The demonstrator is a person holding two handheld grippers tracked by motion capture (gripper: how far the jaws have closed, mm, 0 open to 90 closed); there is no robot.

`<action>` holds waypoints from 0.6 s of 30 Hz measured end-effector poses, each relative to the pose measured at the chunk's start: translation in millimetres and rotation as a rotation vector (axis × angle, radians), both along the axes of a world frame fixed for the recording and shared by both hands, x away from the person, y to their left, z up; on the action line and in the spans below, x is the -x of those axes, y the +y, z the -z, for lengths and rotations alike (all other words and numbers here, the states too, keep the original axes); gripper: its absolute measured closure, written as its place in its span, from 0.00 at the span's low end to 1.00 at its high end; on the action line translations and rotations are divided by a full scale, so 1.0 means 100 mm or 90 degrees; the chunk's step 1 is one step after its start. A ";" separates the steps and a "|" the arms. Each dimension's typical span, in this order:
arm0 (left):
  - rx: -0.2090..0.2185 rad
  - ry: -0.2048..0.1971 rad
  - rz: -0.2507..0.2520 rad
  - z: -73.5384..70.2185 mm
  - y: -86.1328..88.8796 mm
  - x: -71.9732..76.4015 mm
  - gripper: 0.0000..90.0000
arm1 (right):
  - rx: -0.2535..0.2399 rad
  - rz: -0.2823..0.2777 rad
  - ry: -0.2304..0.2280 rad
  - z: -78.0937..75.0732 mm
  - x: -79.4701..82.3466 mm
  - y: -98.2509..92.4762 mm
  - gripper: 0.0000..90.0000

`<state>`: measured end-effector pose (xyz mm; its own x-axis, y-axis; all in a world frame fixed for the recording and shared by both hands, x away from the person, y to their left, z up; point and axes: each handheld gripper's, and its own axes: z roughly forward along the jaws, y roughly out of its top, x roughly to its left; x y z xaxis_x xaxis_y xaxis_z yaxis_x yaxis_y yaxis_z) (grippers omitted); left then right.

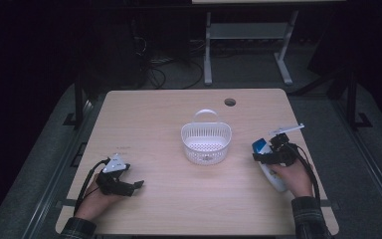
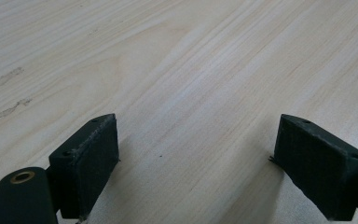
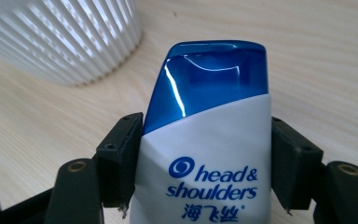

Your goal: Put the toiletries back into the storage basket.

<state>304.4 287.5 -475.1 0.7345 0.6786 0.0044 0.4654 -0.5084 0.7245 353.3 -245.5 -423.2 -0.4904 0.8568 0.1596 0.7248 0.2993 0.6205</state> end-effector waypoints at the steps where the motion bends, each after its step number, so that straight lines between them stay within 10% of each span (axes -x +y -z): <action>1: 0.000 0.000 0.000 0.00 0.00 0.00 0.15 | -0.013 0.000 -0.012 -0.02 0.02 -0.03 0.38; 18: 0.000 -0.001 0.001 0.00 -0.01 0.00 0.15 | -0.128 0.017 -0.116 -0.23 0.19 -0.30 0.39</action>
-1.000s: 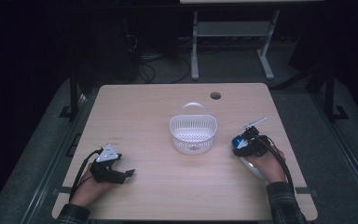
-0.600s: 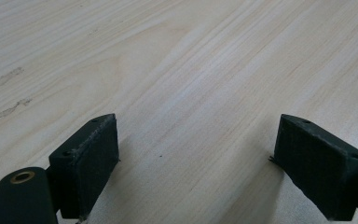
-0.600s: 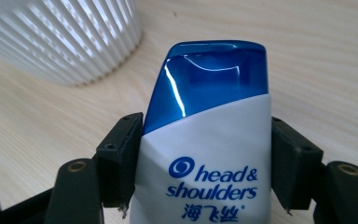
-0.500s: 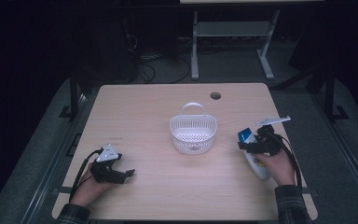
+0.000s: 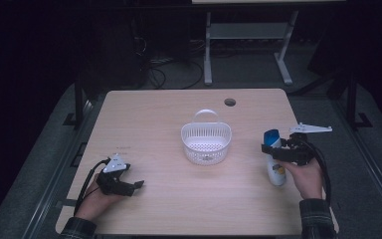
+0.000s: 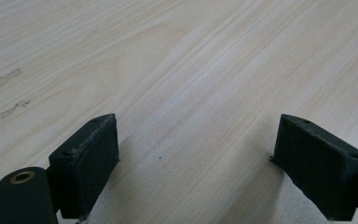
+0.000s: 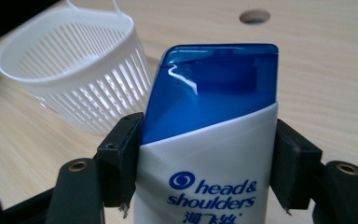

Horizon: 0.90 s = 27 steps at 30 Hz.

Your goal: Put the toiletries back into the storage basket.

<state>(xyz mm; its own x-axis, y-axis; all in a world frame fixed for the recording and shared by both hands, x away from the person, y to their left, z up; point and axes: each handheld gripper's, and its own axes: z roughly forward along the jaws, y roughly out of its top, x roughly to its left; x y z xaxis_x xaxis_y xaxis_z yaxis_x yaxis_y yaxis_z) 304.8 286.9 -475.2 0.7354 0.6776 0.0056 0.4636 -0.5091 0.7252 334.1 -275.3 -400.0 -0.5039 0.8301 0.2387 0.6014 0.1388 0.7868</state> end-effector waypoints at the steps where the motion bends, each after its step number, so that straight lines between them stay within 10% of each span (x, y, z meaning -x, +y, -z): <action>1: 0.000 0.000 0.000 0.00 0.00 0.00 0.15 | -0.011 -0.002 -0.004 -0.01 0.01 -0.01 0.39; 10: 0.000 0.000 0.001 0.00 0.00 0.00 0.15 | -0.070 -0.023 -0.051 -0.06 0.05 -0.06 0.39; 27: 0.001 0.000 -0.001 0.00 0.00 0.00 0.15 | -0.059 -0.033 -0.083 -0.30 0.08 0.05 0.39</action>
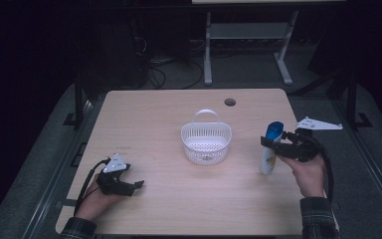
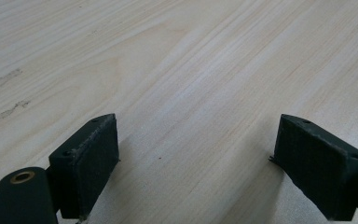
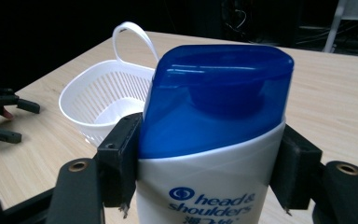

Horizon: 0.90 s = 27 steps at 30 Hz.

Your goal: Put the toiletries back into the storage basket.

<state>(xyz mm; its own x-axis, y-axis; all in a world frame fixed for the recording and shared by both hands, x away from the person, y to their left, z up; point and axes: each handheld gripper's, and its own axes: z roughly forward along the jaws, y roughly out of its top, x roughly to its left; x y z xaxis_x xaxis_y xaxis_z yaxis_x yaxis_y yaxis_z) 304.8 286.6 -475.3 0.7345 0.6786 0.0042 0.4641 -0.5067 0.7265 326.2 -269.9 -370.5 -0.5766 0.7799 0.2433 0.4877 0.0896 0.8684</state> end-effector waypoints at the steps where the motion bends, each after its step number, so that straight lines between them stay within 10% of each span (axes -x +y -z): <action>1: 0.000 0.000 0.000 0.00 0.00 0.00 0.15 | 0.001 -0.001 -0.003 -0.02 0.00 0.01 0.39; 27: -0.002 0.000 0.000 0.00 0.00 0.00 0.15 | -0.016 -0.025 -0.050 -0.48 -0.14 0.29 0.39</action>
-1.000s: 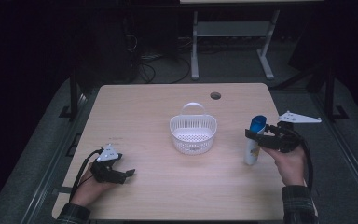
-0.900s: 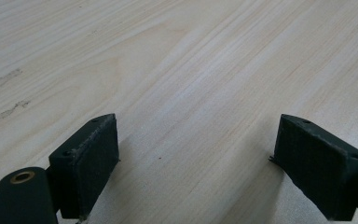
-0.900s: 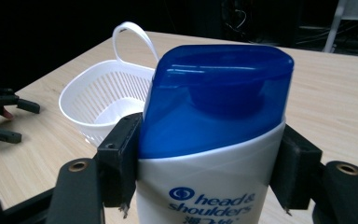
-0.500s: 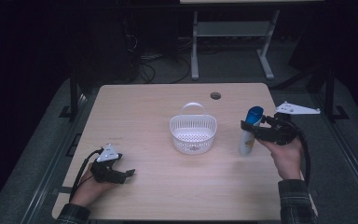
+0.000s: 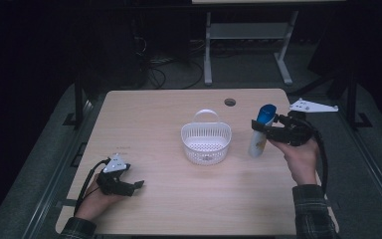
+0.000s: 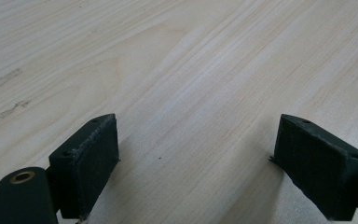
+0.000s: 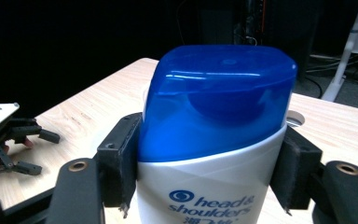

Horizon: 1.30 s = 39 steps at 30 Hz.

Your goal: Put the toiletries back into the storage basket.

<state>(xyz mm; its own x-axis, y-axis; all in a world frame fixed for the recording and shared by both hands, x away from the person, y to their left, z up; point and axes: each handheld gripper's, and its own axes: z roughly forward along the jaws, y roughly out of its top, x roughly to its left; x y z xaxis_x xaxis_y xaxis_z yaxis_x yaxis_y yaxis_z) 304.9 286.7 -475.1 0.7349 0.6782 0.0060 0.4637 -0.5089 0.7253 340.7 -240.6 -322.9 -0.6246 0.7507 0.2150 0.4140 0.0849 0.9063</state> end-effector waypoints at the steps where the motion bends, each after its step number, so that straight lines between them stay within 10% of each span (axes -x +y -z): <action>1: 0.001 0.000 0.000 0.00 0.00 0.00 0.15 | 0.000 -0.002 -0.001 -0.01 -0.01 0.01 0.39; 39: -0.002 0.001 0.002 0.00 0.00 0.00 0.15 | -0.004 -0.054 -0.045 -0.32 -0.22 0.59 0.39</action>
<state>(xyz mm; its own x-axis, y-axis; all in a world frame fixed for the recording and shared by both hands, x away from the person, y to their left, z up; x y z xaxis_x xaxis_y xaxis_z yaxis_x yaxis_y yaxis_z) 304.9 286.9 -474.8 0.7366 0.6763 0.0064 0.4639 -0.5121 0.7229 362.4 -181.3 -290.5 -0.6994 0.6934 0.1733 0.3411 0.1108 0.9335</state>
